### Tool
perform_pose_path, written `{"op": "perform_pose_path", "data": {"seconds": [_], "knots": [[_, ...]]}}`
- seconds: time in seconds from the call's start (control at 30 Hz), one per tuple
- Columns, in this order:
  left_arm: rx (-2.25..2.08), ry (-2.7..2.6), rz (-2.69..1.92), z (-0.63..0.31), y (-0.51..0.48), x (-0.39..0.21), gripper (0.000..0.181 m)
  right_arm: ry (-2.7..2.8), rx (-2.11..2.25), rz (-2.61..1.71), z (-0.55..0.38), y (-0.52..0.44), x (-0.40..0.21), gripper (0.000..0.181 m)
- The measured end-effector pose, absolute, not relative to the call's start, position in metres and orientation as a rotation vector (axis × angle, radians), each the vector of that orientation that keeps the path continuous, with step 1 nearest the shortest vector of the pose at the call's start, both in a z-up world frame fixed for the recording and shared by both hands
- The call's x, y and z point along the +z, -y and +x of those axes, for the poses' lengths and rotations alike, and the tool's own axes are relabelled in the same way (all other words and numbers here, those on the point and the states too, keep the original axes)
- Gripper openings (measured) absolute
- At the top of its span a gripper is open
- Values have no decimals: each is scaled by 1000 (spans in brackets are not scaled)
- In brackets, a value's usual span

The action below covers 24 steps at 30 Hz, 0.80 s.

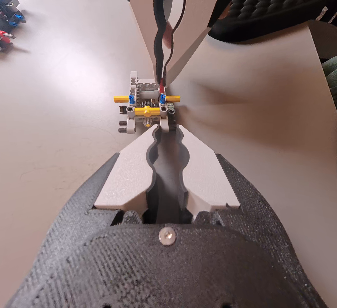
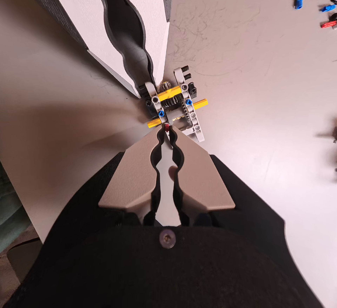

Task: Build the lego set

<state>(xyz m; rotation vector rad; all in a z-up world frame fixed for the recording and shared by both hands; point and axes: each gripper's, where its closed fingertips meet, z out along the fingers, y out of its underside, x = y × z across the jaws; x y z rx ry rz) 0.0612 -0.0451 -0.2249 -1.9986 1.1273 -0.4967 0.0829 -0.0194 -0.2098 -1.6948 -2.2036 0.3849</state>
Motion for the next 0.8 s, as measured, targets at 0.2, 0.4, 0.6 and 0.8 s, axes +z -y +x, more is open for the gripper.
{"op": "perform_pose_path", "data": {"seconds": [0.2,0.4,0.6,0.8], "knots": [[-486,-1135,-1999,61,45,-226,14,2204,370,-1699,82,19,-211,3],[-481,-1139,-1995,61,46,-226,14,2227,333,-1709,82,19,-212,3],[-478,-1148,-1992,62,47,-226,14,2246,301,-1717,81,18,-212,3],[-462,-1170,-1987,62,48,-228,15,2295,236,-1706,81,19,-214,3]]}}
